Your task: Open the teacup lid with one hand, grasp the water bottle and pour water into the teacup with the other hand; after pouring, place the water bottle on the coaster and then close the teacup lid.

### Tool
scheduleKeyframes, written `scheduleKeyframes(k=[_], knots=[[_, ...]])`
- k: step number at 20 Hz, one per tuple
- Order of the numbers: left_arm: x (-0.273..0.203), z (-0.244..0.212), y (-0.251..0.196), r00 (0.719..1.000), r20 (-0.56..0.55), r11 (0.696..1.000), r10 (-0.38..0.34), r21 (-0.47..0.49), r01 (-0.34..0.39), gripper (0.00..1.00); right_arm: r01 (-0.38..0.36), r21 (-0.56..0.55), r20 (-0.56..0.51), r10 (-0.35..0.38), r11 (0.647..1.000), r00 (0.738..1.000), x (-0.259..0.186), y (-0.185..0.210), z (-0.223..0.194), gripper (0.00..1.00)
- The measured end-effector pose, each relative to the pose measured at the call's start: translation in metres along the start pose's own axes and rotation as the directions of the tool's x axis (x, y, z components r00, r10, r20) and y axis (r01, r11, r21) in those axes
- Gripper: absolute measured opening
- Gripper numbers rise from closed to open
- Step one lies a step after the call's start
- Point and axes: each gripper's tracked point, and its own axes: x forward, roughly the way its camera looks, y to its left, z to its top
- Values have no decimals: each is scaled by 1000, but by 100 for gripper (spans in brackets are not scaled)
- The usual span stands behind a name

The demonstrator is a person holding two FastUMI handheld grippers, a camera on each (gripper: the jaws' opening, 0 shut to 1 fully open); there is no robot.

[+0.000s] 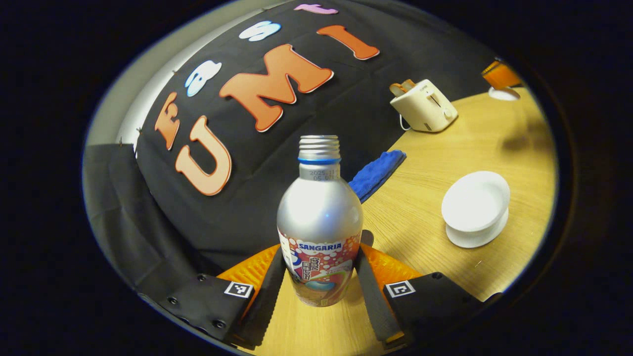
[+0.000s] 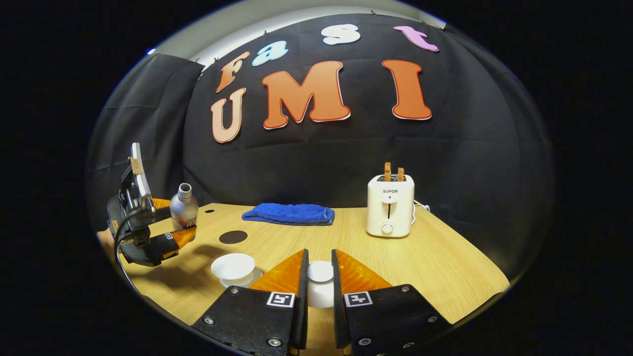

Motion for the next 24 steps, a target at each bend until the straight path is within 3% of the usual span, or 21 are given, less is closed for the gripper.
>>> scheduleKeyframes(k=[4, 8, 13, 17, 19, 23, 24], knots=[[2, 11, -4, 999, 43, 989, 8, 148, -14, 82, 1, 21, -7, 0, 1000, 1000, -1, -7, -4, 22], [4, 10, -11, 997, 72, 954, 2, 300, -23, 86, 0, 24, -1, 0, 1000, 1000, -4, -13, -4, 22], [8, 9, -12, 997, 82, 890, -1, 455, -37, 82, 4, 23, 2, -4, 1000, 1000, -5, -19, -2, 22], [11, 5, -13, 997, 77, 836, -2, 547, -41, 86, 14, 24, -2, -14, 1000, 1000, -7, -25, -3, 22], [11, 8, -13, 997, 81, 808, -4, 588, -44, 79, 13, 28, -6, -13, 1000, 1000, -7, -25, -5, 22], [11, 14, -14, 995, 101, 748, -10, 661, -60, 86, 20, 28, -6, -20, 999, 1000, -7, -29, -6, 22], [13, 15, -15, 994, 107, 731, -12, 680, -64, 80, 24, 29, -4, -24, 999, 1000, -8, -29, -5, 22]])
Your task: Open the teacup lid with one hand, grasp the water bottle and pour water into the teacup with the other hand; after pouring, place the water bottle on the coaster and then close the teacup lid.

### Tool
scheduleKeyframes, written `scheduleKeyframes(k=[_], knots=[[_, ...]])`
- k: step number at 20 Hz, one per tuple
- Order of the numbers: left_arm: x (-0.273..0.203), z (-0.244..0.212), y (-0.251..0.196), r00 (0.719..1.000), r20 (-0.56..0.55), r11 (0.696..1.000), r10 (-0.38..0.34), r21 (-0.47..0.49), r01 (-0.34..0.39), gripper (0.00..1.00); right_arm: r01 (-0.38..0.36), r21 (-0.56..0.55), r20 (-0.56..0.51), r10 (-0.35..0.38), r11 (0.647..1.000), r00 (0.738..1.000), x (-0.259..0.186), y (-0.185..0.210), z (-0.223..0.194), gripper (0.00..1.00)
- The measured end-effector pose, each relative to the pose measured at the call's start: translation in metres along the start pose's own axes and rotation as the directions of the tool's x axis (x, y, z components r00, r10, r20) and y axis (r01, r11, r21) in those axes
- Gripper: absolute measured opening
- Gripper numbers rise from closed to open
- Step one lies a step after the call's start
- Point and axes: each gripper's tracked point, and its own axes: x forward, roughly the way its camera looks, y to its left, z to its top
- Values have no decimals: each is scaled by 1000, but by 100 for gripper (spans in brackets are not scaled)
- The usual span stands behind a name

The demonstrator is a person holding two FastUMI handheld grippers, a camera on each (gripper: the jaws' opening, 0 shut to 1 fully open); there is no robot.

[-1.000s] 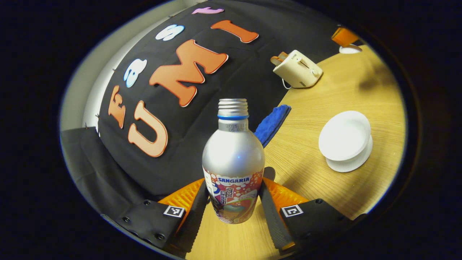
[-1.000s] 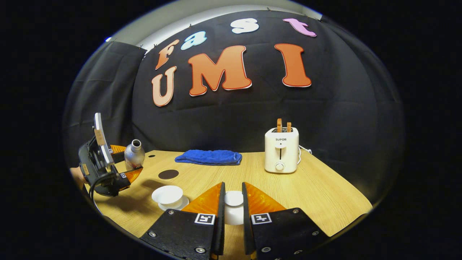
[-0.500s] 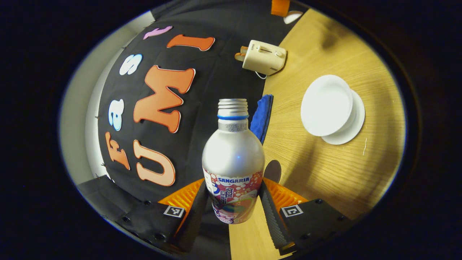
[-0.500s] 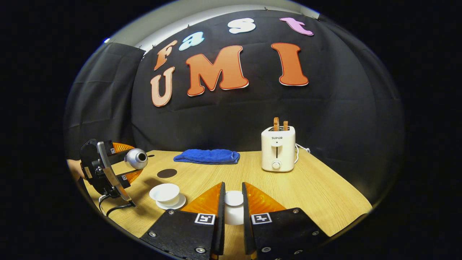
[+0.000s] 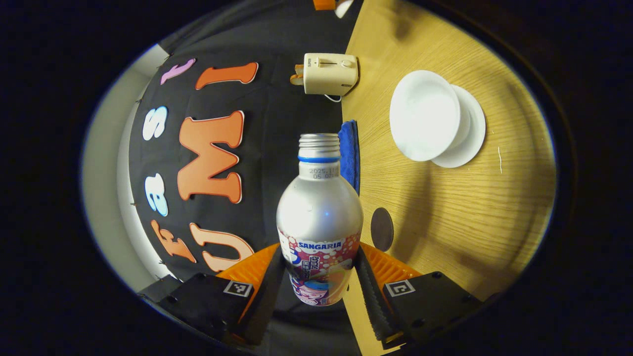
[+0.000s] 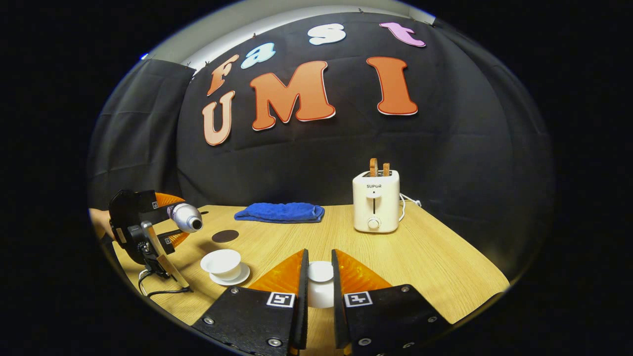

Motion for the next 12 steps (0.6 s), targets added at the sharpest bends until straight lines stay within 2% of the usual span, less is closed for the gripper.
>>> scheduleKeyframes(k=[6, 7, 9, 12], knots=[[0, 4, 10, 999, 30, 992, 16, 123, -19, 79, -4, -6, -5, 4, 1000, 1000, -3, 0, -1, 22], [0, 7, 12, 999, 44, 989, 17, 147, -23, 82, -3, -4, -5, 3, 1000, 1000, -3, 0, -1, 22], [0, 11, 14, 998, 64, 984, 12, 179, -24, 82, -4, -3, -7, 4, 1000, 1000, -3, 0, -1, 22], [1, 18, 21, 996, 86, 973, 15, 229, -35, 80, -5, -11, -5, 5, 1000, 1000, -6, -1, -2, 22]])
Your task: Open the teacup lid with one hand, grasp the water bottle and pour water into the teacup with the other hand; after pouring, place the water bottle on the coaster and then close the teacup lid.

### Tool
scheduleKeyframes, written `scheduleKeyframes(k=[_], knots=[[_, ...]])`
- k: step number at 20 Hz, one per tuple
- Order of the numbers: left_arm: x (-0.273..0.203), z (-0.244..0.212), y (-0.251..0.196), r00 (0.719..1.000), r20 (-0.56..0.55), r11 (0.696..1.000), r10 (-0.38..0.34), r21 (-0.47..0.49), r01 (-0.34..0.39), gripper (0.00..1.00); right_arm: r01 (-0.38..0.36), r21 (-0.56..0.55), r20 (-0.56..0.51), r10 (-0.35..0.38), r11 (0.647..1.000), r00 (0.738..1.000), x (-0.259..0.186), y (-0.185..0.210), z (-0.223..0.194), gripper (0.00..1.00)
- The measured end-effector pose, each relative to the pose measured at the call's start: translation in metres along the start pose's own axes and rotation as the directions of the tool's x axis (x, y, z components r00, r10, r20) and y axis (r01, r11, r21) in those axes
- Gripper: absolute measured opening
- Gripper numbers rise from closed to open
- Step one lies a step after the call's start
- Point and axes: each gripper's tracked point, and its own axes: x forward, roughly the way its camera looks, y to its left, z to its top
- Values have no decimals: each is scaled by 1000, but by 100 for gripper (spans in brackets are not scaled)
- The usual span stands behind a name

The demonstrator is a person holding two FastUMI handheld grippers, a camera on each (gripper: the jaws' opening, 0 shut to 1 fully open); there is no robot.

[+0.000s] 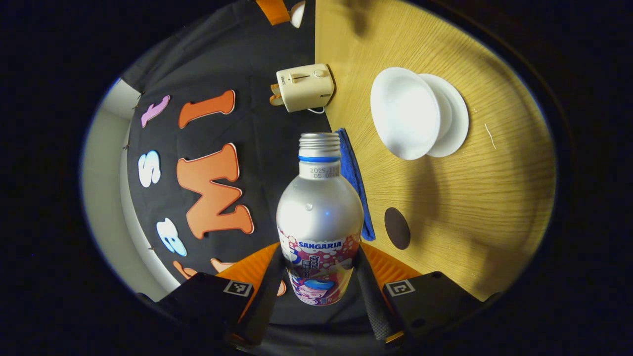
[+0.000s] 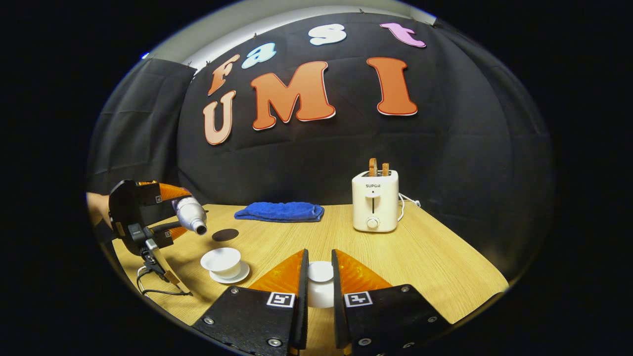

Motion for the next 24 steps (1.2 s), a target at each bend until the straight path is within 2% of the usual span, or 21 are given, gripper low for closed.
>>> scheduleKeyframes(k=[8, 10, 11, 12, 13, 14, 16, 21, 24], knots=[[6, -1, 15, 999, 23, 995, 29, 97, -31, 80, 2, 3, 1, -2, 1000, 1000, -1, -2, 0, 22], [8, -4, 18, 999, 27, 994, 32, 105, -35, 83, -4, 0, 3, 4, 1000, 1000, -2, -1, 0, 22], [9, -5, 22, 999, 26, 992, 39, 115, -42, 80, -7, -3, 3, 7, 1000, 1000, -2, 1, 0, 22], [9, -7, 25, 999, 27, 991, 47, 126, -50, 82, -10, -7, 1, 10, 1000, 1000, -1, 2, -1, 22], [8, -9, 30, 998, 28, 989, 54, 135, -58, 80, -9, -10, 1, 9, 1000, 1000, 0, 2, -1, 22], [8, -10, 33, 998, 29, 987, 63, 147, -67, 82, -12, -14, 0, 12, 1000, 1000, 0, 3, -1, 22], [8, -13, 41, 996, 31, 982, 81, 168, -85, 80, -15, -18, -1, 15, 1000, 1000, 0, 5, -1, 22], [6, -21, 61, 992, 31, 970, 124, 207, -128, 82, -22, -25, 3, 22, 999, 1000, -1, 6, 1, 22], [4, -23, 73, 988, 38, 962, 151, 222, -156, 80, -22, -22, 5, 22, 1000, 1000, -1, 7, 2, 22]])
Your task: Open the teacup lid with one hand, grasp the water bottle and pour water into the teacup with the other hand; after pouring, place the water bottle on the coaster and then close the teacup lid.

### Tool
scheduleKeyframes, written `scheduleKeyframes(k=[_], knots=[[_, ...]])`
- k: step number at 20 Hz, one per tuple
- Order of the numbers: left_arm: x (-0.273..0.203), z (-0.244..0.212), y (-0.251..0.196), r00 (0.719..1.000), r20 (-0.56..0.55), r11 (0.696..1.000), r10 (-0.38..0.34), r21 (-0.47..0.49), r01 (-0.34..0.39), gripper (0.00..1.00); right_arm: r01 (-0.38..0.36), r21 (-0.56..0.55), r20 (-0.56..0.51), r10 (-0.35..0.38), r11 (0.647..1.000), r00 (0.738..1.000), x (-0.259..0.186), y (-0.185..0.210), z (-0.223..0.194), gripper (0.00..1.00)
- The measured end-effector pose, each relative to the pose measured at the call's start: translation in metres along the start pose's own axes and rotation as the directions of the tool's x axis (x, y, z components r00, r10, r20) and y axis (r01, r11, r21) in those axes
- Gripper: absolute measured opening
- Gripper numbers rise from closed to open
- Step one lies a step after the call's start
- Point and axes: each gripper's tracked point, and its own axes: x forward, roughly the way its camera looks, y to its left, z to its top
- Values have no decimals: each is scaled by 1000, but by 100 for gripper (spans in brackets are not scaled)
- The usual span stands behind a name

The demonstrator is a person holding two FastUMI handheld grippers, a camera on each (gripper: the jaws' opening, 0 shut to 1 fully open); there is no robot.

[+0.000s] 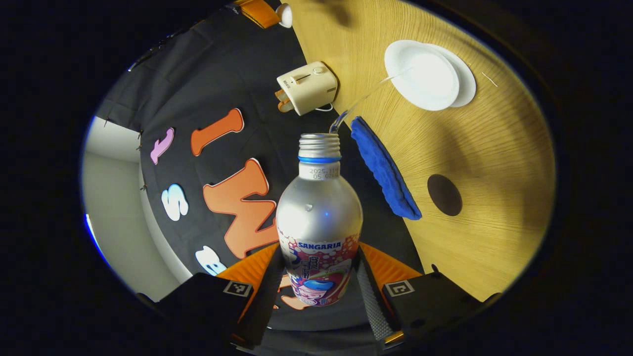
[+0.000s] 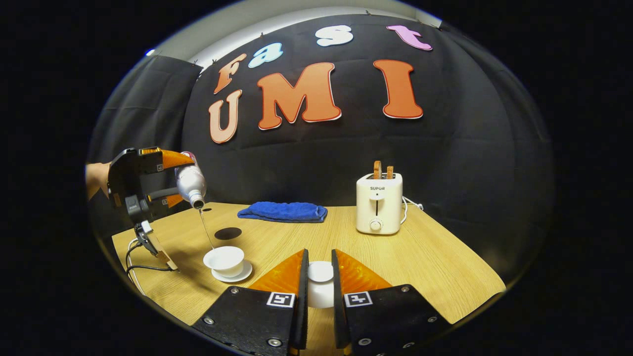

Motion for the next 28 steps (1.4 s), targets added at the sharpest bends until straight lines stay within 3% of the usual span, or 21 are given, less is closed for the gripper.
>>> scheduleKeyframes(k=[11, 13, 15, 28], knots=[[6, 4, 33, 997, 31, 997, 75, 31, -76, 80, -2, -8, -7, 2, 1000, 1000, 0, 2, -3, 22], [6, 6, 29, 996, 37, 996, 81, 39, -82, 84, -3, -11, -10, 2, 1000, 1000, 0, 2, -4, 22], [7, 8, 22, 996, 42, 995, 82, 51, -84, 80, -5, -10, -11, 5, 1000, 1000, 1, 4, -4, 22], [10, 28, -14, 992, 83, 992, 91, 79, -98, 82, -23, -22, -48, 22, 1000, 999, 10, 25, -15, 22]])
